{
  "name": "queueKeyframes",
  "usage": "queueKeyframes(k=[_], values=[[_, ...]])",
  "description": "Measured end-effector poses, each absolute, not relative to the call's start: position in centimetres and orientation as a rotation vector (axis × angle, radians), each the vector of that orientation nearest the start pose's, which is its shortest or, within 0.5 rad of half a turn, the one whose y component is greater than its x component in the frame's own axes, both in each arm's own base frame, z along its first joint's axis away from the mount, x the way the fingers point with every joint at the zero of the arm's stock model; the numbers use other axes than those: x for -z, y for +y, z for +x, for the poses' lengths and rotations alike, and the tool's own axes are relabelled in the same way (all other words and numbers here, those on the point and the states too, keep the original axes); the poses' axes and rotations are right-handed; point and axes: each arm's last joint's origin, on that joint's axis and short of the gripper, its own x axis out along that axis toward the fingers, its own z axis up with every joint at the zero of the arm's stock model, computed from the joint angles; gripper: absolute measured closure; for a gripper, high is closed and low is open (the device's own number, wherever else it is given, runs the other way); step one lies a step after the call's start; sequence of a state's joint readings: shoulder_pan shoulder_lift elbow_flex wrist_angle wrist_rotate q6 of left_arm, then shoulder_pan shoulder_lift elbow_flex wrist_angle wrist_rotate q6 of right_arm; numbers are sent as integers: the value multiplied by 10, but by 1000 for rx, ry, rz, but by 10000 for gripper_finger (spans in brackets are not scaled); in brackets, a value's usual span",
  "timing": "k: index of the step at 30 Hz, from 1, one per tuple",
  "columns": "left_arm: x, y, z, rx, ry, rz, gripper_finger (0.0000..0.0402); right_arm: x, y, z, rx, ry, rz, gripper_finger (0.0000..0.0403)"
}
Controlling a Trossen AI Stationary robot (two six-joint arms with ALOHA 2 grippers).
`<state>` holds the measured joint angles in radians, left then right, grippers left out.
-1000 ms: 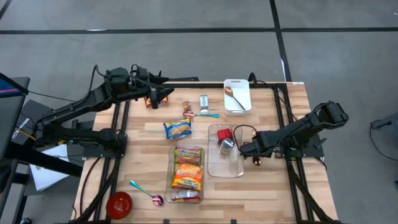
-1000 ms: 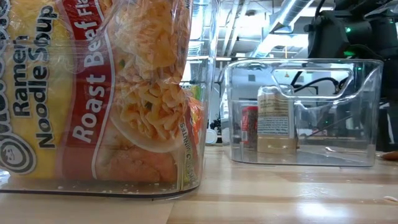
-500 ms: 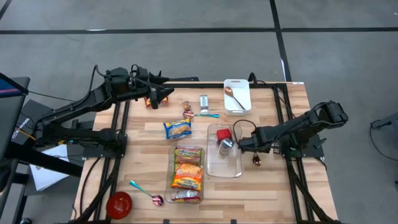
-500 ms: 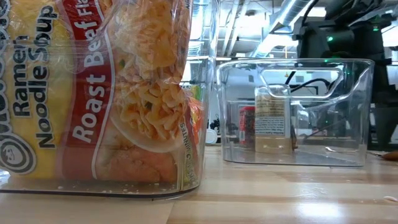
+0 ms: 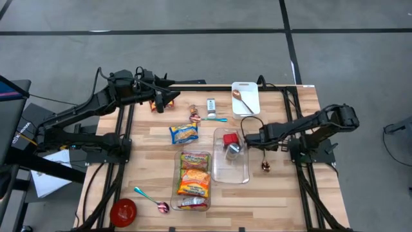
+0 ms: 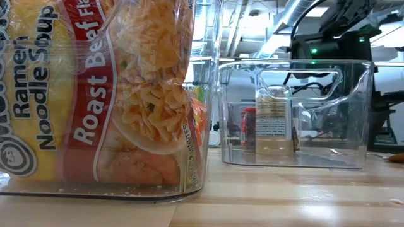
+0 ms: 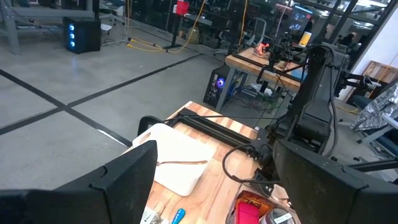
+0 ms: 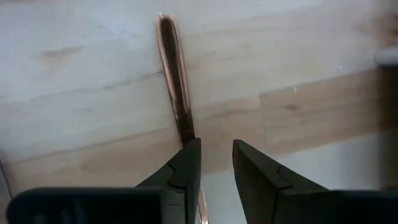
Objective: Pick & Place Food Item
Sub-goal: Put the gold spoon into the white bin
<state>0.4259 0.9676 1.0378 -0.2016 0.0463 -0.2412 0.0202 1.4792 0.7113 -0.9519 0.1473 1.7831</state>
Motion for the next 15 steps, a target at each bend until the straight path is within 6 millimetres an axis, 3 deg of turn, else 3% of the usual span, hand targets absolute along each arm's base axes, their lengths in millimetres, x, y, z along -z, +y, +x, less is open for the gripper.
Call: queueKeyframes(k=[15], values=[[-385, 84, 188, -391, 82, -269, 88, -143, -16, 203, 1484, 1062, 1159, 317]])
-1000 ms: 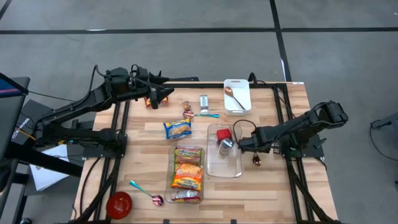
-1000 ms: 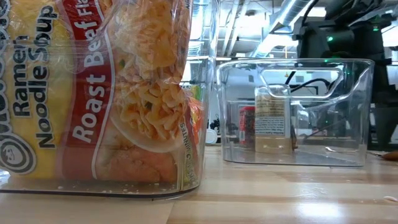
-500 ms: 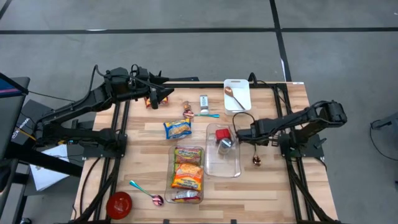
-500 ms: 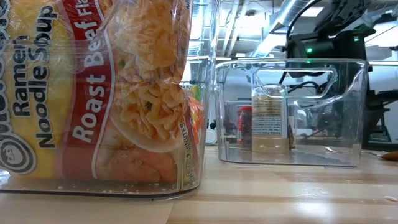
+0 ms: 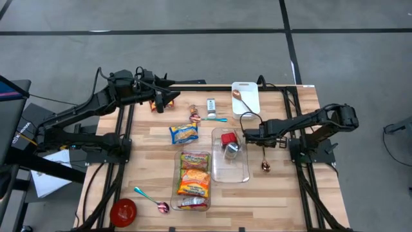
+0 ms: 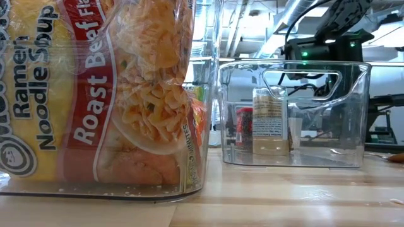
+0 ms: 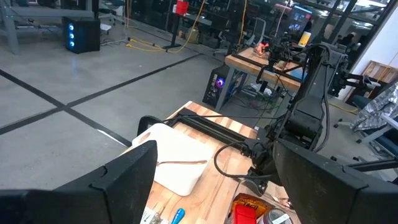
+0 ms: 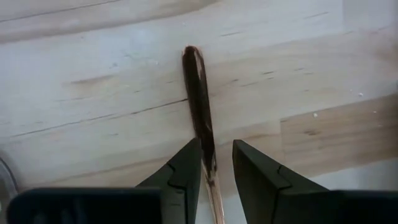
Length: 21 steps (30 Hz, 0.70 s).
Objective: Pick & Place Food Item
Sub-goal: Put the gold spoon into the white bin
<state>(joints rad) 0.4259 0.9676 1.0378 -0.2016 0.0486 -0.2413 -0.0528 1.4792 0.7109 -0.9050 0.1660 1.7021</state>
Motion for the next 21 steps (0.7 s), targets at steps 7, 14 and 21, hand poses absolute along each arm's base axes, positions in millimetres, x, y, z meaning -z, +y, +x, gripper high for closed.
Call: queueKeyframes(k=[7, 14, 21], values=[[-385, 84, 188, -394, 82, -269, 88, -150, -11, 197, 1477, 1113, 1163, 317], [-385, 84, 188, -395, 82, -271, 88, -158, 11, 190, 1453, 1150, 1199, 317], [-385, 84, 188, -395, 82, -271, 88, -147, 30, 197, 1334, 1117, 1313, 317]])
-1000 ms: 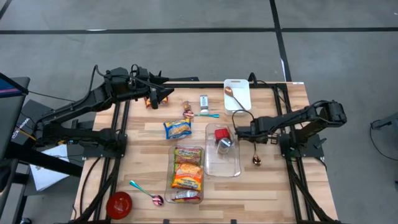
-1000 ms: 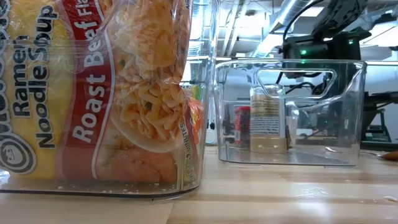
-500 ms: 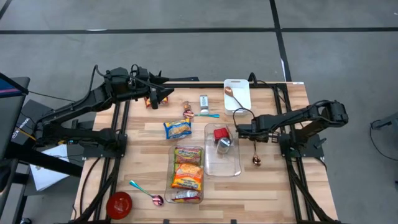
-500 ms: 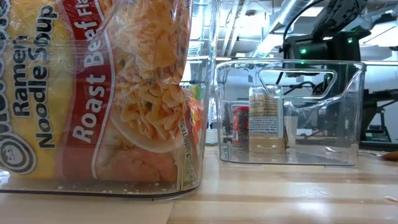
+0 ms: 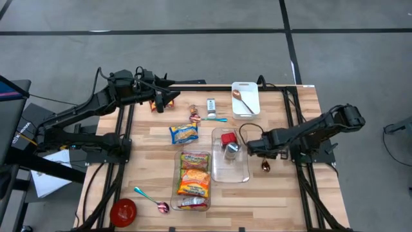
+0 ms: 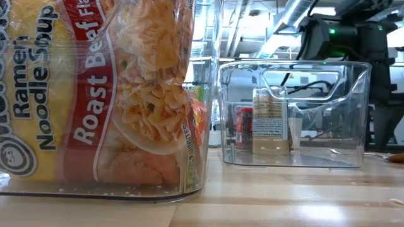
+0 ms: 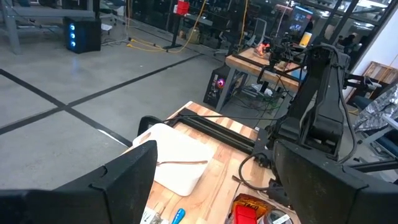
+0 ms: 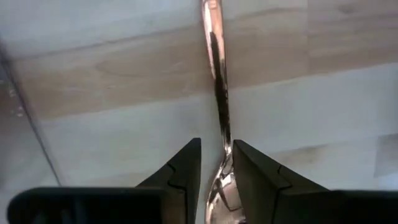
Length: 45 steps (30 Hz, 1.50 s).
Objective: Pick & Place Food Item
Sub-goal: Put the gold spoon into the white bin
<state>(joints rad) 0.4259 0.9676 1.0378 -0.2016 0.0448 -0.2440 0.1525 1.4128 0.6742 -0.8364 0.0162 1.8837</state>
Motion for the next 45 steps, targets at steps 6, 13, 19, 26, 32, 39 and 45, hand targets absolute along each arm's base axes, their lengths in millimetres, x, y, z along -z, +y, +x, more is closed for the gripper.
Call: queueKeyframes(k=[6, 13, 19, 26, 32, 39, 45], values=[[-385, 84, 188, -394, 81, -272, 88, -140, 31, 187, 1399, 1151, 1302, 317], [-385, 84, 188, -395, 76, -299, 88, -135, 31, 184, 1385, 1154, 1291, 317], [-385, 84, 188, -395, 76, -303, 88, -131, 31, 182, 1376, 1149, 1301, 317], [-385, 84, 188, -395, 75, -305, 88, -131, 31, 183, 1369, 1146, 1301, 335], [-385, 84, 188, -395, 75, -305, 88, -131, 31, 183, 1348, 1155, 1287, 378], [-385, 84, 188, -395, 75, -305, 88, -131, 31, 183, 1346, 1161, 1280, 397], [-385, 84, 188, -395, 75, -305, 88, -136, 31, 183, 1333, 1140, 1282, 400]])
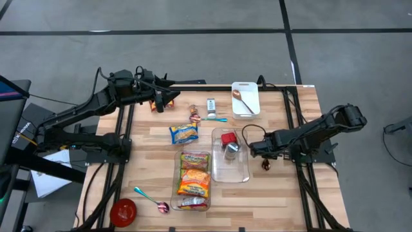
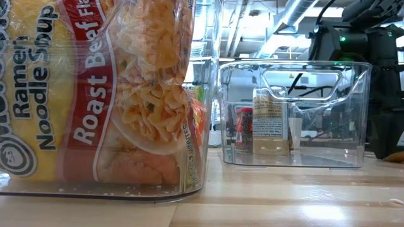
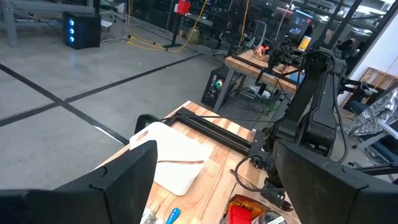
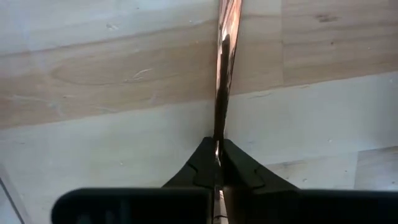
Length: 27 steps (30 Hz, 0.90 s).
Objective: Pick & Place Food Item
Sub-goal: Put the gold spoon into the white bin
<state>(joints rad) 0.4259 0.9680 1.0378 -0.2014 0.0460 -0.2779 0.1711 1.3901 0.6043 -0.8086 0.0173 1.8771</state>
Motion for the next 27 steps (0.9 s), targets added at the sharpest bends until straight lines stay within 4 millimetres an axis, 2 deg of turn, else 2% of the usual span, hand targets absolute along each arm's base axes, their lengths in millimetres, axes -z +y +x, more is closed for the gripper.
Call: queueKeyframes(k=[8, 18, 27], values=[[-385, 84, 188, -395, 75, -306, 88, -170, 30, 178, 1250, 994, 1278, 402], [-385, 84, 188, -395, 75, -305, 88, -213, 27, 152, 1030, 751, 1293, 403], [-385, 85, 188, -426, 71, -302, 88, -248, 11, 144, 765, 449, 1158, 403]])
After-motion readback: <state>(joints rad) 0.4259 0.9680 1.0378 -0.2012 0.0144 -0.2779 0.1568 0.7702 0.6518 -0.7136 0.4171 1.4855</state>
